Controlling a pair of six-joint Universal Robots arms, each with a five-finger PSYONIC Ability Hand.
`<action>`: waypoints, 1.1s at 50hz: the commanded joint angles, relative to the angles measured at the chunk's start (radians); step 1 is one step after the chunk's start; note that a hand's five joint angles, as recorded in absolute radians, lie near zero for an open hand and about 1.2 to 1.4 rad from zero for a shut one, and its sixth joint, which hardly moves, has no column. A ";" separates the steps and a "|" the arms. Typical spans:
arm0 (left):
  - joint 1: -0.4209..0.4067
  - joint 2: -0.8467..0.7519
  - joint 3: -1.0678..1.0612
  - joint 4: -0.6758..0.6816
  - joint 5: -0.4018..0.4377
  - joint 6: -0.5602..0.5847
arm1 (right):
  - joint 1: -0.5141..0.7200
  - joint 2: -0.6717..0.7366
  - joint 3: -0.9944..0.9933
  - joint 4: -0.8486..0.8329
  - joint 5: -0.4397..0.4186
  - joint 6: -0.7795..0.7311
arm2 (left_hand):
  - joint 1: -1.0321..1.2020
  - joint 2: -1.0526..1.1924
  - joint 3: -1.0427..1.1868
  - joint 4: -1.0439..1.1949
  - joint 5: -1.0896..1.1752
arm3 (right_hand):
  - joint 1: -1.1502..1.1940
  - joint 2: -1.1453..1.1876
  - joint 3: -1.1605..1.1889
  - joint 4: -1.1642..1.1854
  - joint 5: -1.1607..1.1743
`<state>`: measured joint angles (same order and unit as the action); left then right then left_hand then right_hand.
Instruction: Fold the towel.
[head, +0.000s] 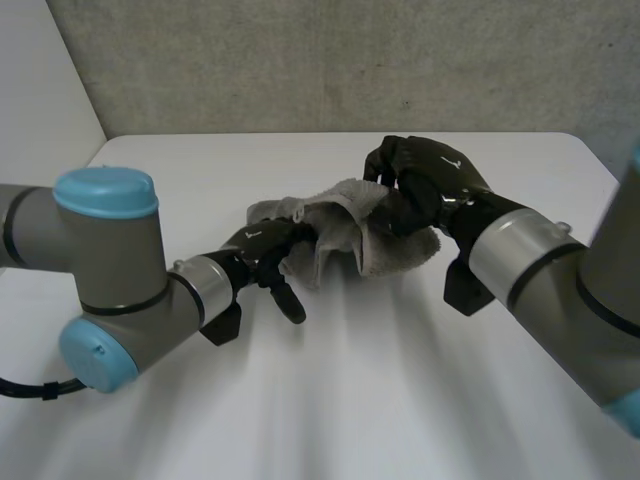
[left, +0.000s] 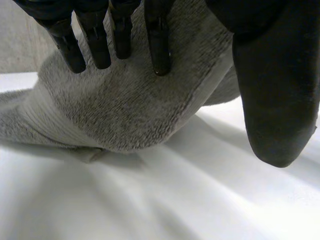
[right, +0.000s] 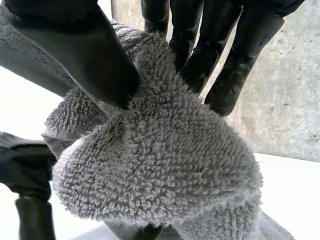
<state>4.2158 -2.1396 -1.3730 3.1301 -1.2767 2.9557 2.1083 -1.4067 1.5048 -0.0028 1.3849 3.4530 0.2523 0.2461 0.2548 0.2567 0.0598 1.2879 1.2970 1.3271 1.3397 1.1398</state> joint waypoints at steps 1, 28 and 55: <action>-0.014 -0.026 -0.020 0.068 -0.010 -0.144 | -0.013 -0.099 0.093 -0.005 -0.039 -0.005 | -0.059 -0.053 -0.062 -0.064 -0.041 | 0.108 0.099 0.069 0.057 0.082; -0.080 -0.026 -0.110 0.203 -0.105 -0.280 | -0.028 -0.233 0.241 -0.009 -0.127 0.130 | 0.316 0.323 0.314 0.312 0.334 | 0.108 0.099 0.069 0.057 0.082; 0.144 0.231 0.128 0.211 -0.187 -0.103 | -0.162 -0.066 -0.176 -0.178 -0.193 -0.041 | 1.144 1.150 1.141 1.140 1.162 | 0.108 0.099 0.069 0.057 0.082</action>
<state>4.2613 -2.0148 -1.3948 3.3582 -1.4709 2.7162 1.9538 -1.5789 1.5818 -0.1468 1.2252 3.5221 1.2867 1.3273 1.3358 1.3542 1.1398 1.3014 1.3019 1.3273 1.3426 1.1399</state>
